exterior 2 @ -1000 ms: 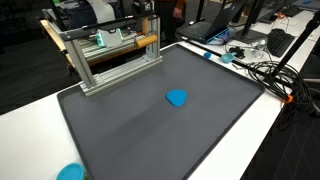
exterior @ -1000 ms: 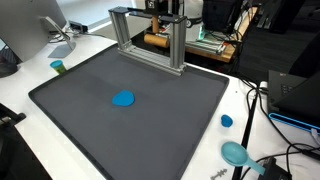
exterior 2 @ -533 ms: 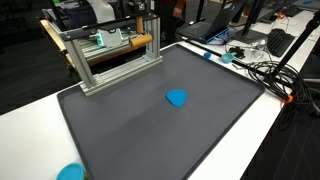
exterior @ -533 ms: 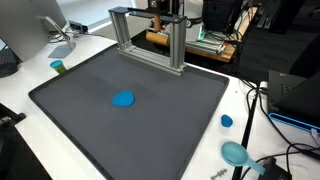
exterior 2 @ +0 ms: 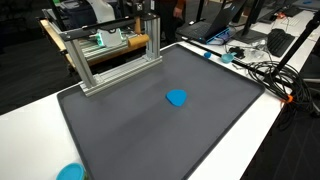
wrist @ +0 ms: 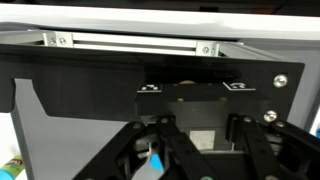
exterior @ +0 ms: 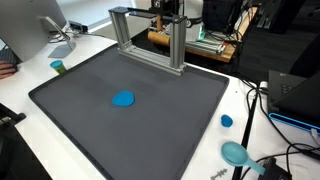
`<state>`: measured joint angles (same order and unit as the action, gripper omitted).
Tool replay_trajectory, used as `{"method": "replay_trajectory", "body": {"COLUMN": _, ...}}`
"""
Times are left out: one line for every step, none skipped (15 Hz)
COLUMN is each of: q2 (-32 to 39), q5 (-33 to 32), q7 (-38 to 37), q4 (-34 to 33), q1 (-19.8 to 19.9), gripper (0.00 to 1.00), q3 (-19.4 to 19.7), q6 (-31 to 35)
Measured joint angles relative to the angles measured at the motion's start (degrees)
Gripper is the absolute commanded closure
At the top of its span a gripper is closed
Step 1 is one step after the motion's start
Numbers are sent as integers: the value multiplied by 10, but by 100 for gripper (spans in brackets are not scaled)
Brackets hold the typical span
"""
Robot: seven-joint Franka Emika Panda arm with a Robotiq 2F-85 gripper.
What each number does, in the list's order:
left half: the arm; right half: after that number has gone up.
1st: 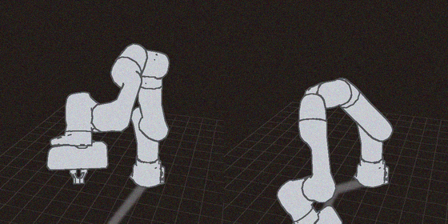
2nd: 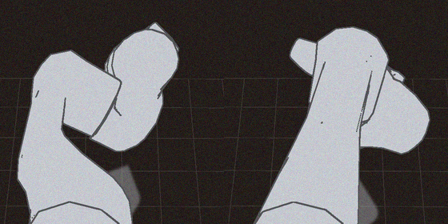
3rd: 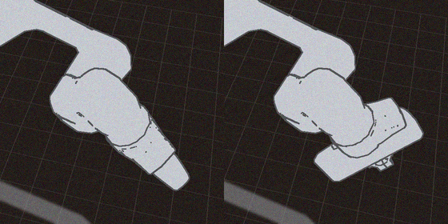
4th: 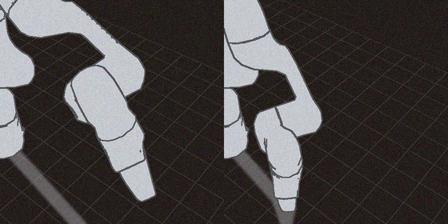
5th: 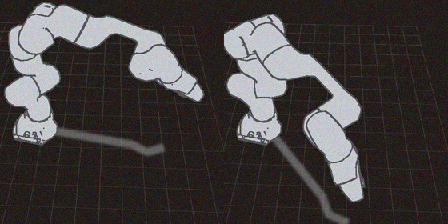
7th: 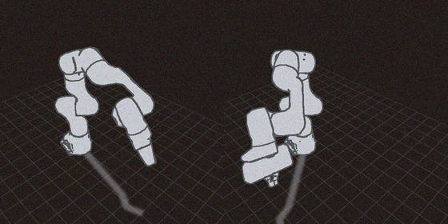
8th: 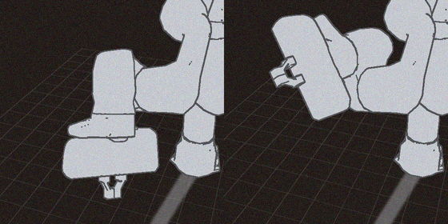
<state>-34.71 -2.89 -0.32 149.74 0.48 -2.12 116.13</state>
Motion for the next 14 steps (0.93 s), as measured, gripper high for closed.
{"method": "replay_trajectory", "body": {"q2": -3, "q5": 0, "q7": 1, "q4": 3, "q1": 0, "gripper": 26, "q3": 0, "q6": 0}}
{"method": "replay_trajectory", "body": {"q2": -5, "q5": 0, "q7": 1, "q4": 4, "q1": 0, "gripper": 20, "q3": 0, "q6": 0}}
{"method": "replay_trajectory", "body": {"q2": -7, "q5": 0, "q7": 2, "q4": 4, "q1": 0, "gripper": 14, "q3": 0, "q6": 0}}
{"method": "replay_trajectory", "body": {"q2": -9, "q5": 0, "q7": 2, "q4": 4, "q1": 0, "gripper": 6, "q3": 0, "q6": 0}}
{"method": "replay_trajectory", "body": {"q2": -12, "q5": 0, "q7": 2, "q4": 4, "q1": 0, "gripper": 2, "q3": 0, "q6": 0}}
{"method": "replay_trajectory", "body": {"q2": -15, "q5": 0, "q7": 2, "q4": 4, "q1": 0, "gripper": 0, "q3": 0, "q6": 0}}
{"method": "replay_trajectory", "body": {"q2": -18, "q5": 0, "q7": 2, "q4": 4, "q1": 0, "gripper": 0, "q3": 1, "q6": 0}}
{"method": "replay_trajectory", "body": {"q2": -23, "q5": 0, "q7": 1, "q4": 4, "q1": 0, "gripper": 0, "q3": 1, "q6": 0}}
{"method": "replay_trajectory", "body": {"q2": -29, "q5": 0, "q7": 0, "q4": 4, "q1": 1, "gripper": 0, "q3": 1, "q6": 0}}
{"method": "replay_trajectory", "body": {"q2": -38, "q5": -1, "q7": -1, "q4": 4, "q1": 2, "gripper": 0, "q3": 1, "q6": 0}}
{"method": "replay_trajectory", "body": {"q2": -50, "q5": -5, "q7": -4, "q4": 4, "q1": 3, "gripper": 0, "q3": 1, "q6": 0}}
{"method": "replay_trajectory", "body": {"q2": -65, "q5": -12, "q7": -7, "q4": 3, "q1": 5, "gripper": 0, "q3": -1, "q6": 0}}
{"method": "replay_trajectory", "body": {"q2": -83, "q5": -21, "q7": -9, "q4": 1, "q1": 6, "gripper": 0, "q3": -4, "q6": 0}}
{"method": "replay_trajectory", "body": {"q2": -104, "q5": -31, "q7": -9, "q4": -1, "q1": 6, "gripper": 0, "q3": -8, "q6": 1}}
